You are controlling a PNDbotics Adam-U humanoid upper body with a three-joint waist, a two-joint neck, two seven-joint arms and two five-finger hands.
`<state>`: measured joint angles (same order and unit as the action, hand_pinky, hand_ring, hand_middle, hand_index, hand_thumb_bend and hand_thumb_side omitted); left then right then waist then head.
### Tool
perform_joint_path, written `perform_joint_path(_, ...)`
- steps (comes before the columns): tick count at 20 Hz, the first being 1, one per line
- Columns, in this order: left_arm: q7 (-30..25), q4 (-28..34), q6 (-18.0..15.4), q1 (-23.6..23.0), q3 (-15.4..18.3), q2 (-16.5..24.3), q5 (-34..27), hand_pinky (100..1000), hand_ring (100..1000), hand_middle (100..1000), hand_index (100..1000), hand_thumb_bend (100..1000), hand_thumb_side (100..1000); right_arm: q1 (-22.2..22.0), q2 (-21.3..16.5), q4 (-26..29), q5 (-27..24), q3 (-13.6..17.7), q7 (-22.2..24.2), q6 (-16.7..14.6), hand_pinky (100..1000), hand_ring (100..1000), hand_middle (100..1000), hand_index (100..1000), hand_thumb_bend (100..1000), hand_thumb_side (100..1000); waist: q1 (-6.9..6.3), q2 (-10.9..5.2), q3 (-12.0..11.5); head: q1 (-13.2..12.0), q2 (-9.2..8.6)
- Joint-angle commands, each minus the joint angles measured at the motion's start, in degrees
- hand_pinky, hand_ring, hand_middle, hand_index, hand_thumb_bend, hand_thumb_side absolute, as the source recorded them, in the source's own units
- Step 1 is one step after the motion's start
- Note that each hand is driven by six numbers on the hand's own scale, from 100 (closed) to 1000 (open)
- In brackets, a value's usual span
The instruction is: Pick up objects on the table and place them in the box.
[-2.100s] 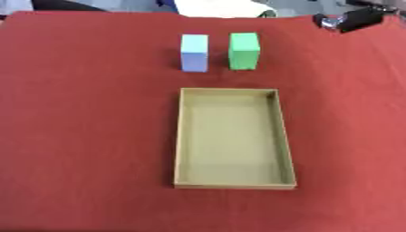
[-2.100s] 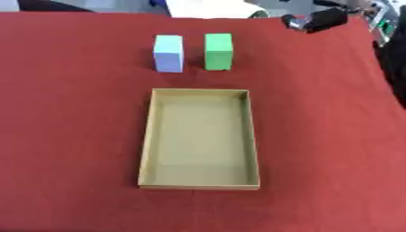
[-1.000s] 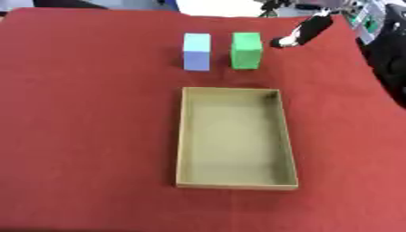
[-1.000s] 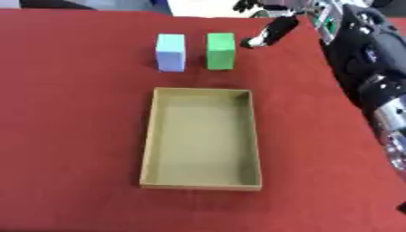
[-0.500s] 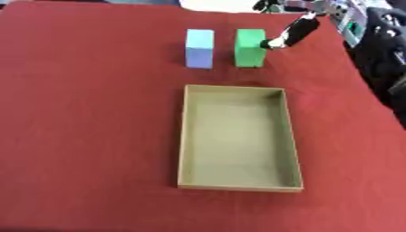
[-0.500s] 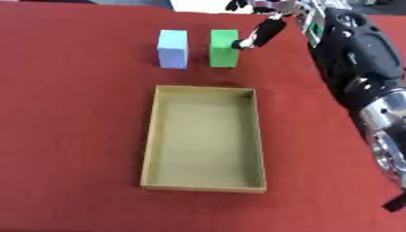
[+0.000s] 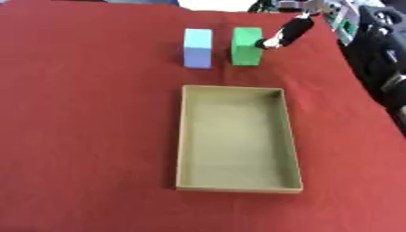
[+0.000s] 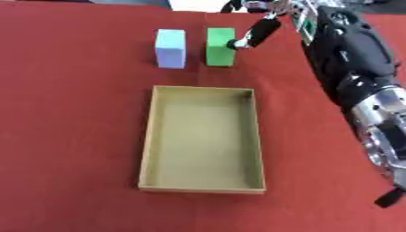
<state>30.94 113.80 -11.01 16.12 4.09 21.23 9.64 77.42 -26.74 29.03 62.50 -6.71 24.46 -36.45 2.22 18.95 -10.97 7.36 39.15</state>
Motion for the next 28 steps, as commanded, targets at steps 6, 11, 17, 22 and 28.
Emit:
perform_joint_path(6,-0.1,0.8,-0.1,0.7,0.2,0.8,-0.3,734,682,566,781,179,667,1.5,0.0,0.0,0.1,0.3,3.1,-0.3,866,904,874,956,328,548,-0.1,-0.86,-0.3,0.2,-0.55)
perform_joint_path(11,-0.1,0.8,0.0,0.6,0.3,0.9,-0.2,734,682,567,779,180,666,1.9,-0.3,0.8,-2.1,0.6,5.0,-1.0,862,898,860,955,291,569,-0.1,-0.95,-0.1,0.0,-0.26)
perform_joint_path(17,-0.2,0.8,0.0,0.7,0.3,1.0,-0.1,735,681,567,779,183,664,2.6,-0.8,3.3,-5.0,0.4,6.9,0.0,862,897,860,956,267,585,-0.09,-1.37,0.2,-0.1,-0.31)
perform_joint_path(22,-0.3,0.8,0.0,0.9,0.4,1.1,-0.2,736,682,568,779,187,660,3.0,-0.8,4.2,-6.7,0.3,8.5,0.3,863,899,862,956,262,596,-0.06,-1.82,0.3,-0.2,-0.43)
perform_joint_path(28,-0.3,0.8,-0.1,1.0,0.5,1.1,-0.2,736,681,568,779,188,659,3.0,-0.5,4.2,-7.0,-0.1,10.3,0.4,866,906,873,958,274,632,0.02,-1.96,0.2,-0.1,-0.52)
